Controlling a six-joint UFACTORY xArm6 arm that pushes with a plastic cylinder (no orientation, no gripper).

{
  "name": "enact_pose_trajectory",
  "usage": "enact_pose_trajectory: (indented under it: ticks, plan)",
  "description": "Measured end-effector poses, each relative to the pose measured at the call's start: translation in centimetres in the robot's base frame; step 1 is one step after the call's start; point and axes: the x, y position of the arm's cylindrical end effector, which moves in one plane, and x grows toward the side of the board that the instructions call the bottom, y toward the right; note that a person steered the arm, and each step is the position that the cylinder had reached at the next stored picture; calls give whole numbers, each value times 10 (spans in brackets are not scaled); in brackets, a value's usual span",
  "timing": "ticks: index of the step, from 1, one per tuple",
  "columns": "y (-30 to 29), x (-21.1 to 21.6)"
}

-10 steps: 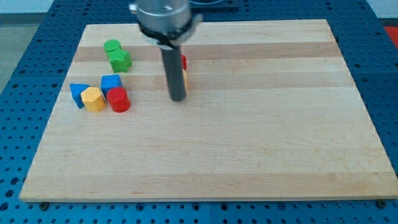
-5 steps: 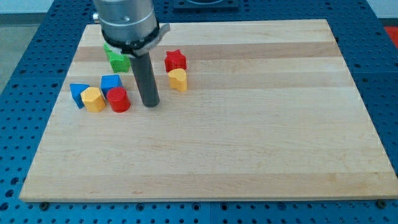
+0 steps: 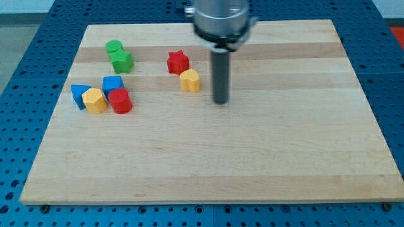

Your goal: Move the yellow heart away from the bottom of the red star

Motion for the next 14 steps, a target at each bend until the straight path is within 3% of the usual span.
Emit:
enact_pose_trajectory:
  ticks: [1, 4, 5, 6, 8, 9, 10, 11, 12, 14]
  plan:
    - [31, -1]
    - [-101, 8]
    - [-118, 9]
    - [-121, -18]
    - [-121, -36]
    - [-92, -36]
    - [-20, -36]
    - [5, -36]
    - [-7, -33]
    - [-121, 73]
